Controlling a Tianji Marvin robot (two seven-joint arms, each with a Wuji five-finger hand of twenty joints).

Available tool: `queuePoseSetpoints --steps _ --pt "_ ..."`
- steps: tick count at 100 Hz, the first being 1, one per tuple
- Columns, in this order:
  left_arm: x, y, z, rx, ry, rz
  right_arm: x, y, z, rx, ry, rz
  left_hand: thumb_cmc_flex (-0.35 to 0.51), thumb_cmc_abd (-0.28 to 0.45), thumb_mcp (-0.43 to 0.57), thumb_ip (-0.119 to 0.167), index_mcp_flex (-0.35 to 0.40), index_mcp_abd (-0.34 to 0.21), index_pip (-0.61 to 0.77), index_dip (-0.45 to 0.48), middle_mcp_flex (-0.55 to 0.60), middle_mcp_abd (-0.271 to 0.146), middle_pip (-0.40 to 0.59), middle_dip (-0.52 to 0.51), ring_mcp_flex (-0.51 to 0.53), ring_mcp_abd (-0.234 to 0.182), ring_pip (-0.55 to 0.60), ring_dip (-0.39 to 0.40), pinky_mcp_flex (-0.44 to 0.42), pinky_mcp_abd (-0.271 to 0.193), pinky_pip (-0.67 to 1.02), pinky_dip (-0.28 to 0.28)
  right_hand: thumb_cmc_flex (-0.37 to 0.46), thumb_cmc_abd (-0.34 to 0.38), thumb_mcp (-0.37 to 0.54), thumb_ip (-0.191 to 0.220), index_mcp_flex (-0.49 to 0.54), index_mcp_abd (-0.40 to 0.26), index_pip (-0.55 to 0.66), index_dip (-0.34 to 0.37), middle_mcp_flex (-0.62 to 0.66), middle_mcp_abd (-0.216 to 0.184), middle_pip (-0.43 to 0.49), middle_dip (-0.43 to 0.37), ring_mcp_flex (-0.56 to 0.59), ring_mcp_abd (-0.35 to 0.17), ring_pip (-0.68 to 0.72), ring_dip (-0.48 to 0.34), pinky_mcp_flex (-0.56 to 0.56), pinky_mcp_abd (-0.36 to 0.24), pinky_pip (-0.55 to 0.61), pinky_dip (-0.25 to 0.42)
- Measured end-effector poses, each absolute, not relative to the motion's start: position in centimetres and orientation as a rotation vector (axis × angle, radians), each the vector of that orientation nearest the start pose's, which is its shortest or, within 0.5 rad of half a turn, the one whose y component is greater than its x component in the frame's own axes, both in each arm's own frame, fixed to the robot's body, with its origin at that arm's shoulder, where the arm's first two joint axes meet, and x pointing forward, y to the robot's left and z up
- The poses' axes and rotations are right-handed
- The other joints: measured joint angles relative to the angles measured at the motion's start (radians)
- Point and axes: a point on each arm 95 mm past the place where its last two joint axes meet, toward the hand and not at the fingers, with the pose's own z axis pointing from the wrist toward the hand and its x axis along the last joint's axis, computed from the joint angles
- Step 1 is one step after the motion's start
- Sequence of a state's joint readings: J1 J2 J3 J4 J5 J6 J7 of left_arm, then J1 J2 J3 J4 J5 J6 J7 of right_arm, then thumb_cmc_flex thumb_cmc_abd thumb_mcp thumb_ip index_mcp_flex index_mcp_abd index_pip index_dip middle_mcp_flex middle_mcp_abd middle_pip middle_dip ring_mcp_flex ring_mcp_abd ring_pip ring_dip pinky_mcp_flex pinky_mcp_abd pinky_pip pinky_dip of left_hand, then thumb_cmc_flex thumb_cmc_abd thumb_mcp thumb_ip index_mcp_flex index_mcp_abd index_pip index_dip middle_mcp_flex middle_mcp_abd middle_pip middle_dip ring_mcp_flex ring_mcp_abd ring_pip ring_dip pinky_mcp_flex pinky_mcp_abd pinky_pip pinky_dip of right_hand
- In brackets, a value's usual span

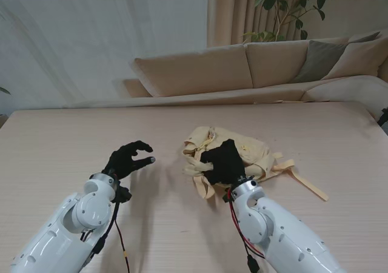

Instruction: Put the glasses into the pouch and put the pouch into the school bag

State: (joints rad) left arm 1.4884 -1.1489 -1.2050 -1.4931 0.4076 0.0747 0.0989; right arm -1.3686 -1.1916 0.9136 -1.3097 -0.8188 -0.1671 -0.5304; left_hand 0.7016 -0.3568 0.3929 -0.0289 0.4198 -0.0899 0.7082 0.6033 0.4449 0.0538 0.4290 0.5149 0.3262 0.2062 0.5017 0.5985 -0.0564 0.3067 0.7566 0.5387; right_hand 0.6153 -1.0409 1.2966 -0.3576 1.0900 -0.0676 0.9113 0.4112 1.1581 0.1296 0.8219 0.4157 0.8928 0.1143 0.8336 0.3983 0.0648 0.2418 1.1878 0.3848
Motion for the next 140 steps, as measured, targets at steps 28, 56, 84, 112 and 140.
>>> queuePoseSetpoints --steps 28,56,84,112,140 --pt "43.0 1.1 -33.4 -1.793 1.036 -1.727 41.1 5.2 -37.3 1.013 1.554 1.799 0.016 -0.014 -0.001 0.000 0.048 -0.066 -0.024 -0.035 0.000 0.000 0.000 0.000 0.000 0.000 0.000 0.000 0.000 0.000 0.000 0.000 0.000 0.000 0.001 0.000 0.002 -0.035 -0.026 0.037 -0.008 -0.051 -0.034 0.006 -0.088 -0.056 -0.031 0.015 -0.025 0.000 -0.023 -0.002" --pt "42.8 1.4 -33.4 -1.789 1.039 -1.720 40.7 3.8 -36.9 0.925 1.919 1.533 0.038 -0.015 -0.003 -0.005 0.071 -0.076 -0.009 -0.035 0.004 0.000 0.000 0.000 0.000 0.000 0.000 0.000 0.000 0.000 0.000 0.000 -0.324 -0.005 0.037 0.093 -0.513 -0.123 -0.126 0.075 -0.584 -0.151 0.067 0.038 -0.465 -0.161 -0.232 -0.004 -0.142 -0.038 -0.208 -0.051" --pt "42.7 1.5 -33.3 -1.789 1.034 -1.723 39.5 2.1 -36.2 0.984 1.818 1.689 0.087 -0.016 -0.088 -0.005 0.111 -0.093 0.013 -0.035 0.016 0.000 0.002 0.000 0.000 0.000 0.000 0.000 0.000 0.001 0.000 -0.001 -0.465 0.220 -0.113 0.107 -0.657 -0.231 -0.174 0.034 -0.717 -0.157 -0.017 -0.012 -0.485 -0.156 -0.259 -0.015 -0.150 -0.042 -0.293 -0.039" --pt "44.9 0.5 -34.0 -1.690 1.115 -1.860 39.9 2.4 -36.8 0.945 1.659 1.546 0.057 -0.016 0.093 -0.005 0.006 -0.214 -0.061 -0.138 0.023 -0.002 0.006 0.000 0.005 -0.003 0.021 0.000 0.020 0.001 0.025 -0.001 -0.563 0.154 -0.081 0.115 -0.763 0.012 -0.144 -0.003 -0.865 -0.105 -0.012 -0.017 -0.560 -0.155 -0.231 -0.011 -0.155 -0.079 -0.372 -0.001" --pt "47.7 -0.8 -32.5 -1.653 1.262 -1.857 39.2 3.4 -39.1 1.014 1.615 1.373 0.046 -0.014 0.094 -0.005 -0.033 -0.214 -0.070 -0.160 -0.016 -0.013 0.010 0.000 0.000 -0.004 0.021 0.000 0.020 -0.002 0.036 -0.001 -0.580 0.122 -0.081 0.109 -0.764 0.115 -0.163 -0.107 -0.880 -0.054 -0.009 -0.027 -0.586 -0.121 -0.255 -0.018 -0.159 -0.080 -0.430 0.063"
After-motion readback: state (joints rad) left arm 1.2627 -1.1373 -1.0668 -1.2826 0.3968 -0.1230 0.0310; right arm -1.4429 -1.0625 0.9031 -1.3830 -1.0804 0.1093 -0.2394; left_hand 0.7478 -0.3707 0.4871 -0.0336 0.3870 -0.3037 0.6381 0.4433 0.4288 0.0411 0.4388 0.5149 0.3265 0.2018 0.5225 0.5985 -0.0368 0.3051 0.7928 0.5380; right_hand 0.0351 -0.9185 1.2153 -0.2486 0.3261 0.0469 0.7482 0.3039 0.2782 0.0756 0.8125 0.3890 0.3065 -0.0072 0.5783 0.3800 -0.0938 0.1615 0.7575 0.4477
